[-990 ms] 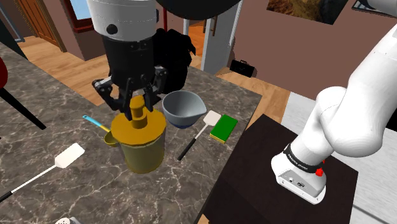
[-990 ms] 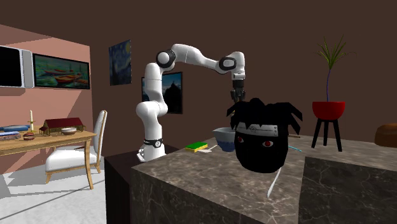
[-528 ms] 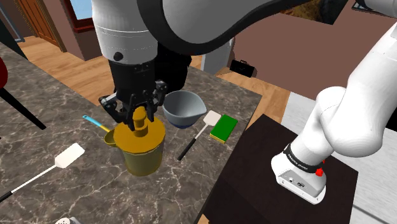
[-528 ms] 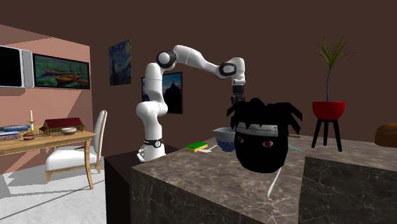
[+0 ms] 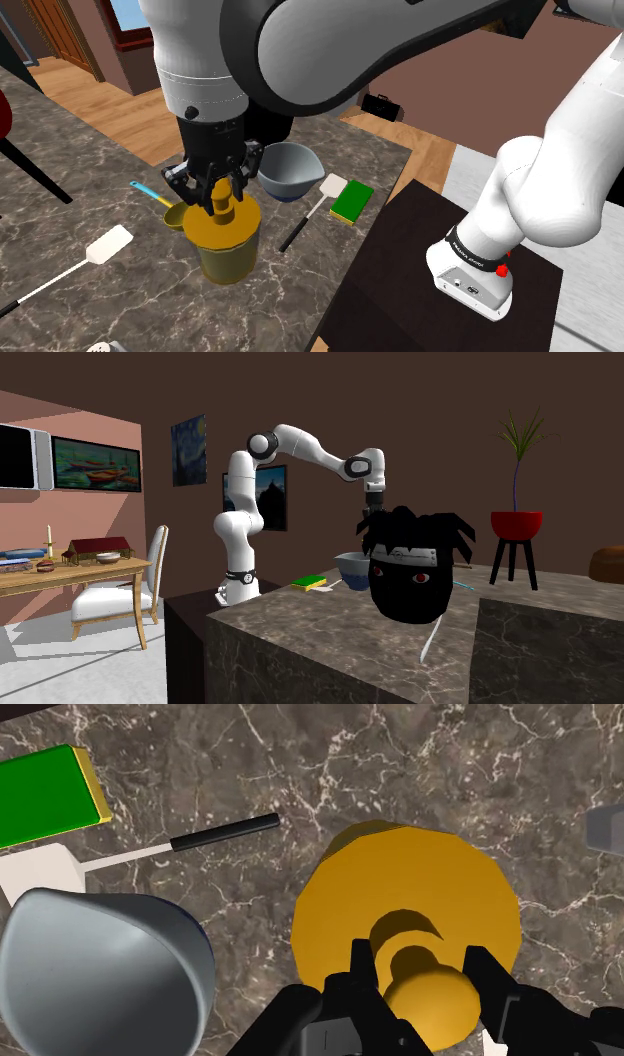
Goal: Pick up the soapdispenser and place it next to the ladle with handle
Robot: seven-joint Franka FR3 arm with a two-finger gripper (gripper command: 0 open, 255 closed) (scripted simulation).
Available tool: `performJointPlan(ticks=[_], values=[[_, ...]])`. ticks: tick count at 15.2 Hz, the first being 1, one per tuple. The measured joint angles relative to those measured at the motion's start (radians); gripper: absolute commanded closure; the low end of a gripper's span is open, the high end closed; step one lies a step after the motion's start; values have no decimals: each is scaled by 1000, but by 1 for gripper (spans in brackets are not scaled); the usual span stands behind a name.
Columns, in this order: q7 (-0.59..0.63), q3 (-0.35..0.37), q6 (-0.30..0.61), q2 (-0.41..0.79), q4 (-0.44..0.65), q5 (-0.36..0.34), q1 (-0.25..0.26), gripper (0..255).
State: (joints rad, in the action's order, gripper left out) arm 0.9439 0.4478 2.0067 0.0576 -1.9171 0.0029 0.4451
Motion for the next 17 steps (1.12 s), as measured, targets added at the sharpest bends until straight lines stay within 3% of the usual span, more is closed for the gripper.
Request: performJointPlan(ticks=[2, 3, 9, 13, 17], values=[[0, 0, 1, 0, 0, 0, 0, 255], [0, 0, 1, 0, 0, 0, 0, 0], [0, 0, 1, 0, 0, 0, 0, 0], [-8, -2, -94, -20, 78, 9, -4, 0], [-9, -2, -120, -28, 95, 13, -4, 0]])
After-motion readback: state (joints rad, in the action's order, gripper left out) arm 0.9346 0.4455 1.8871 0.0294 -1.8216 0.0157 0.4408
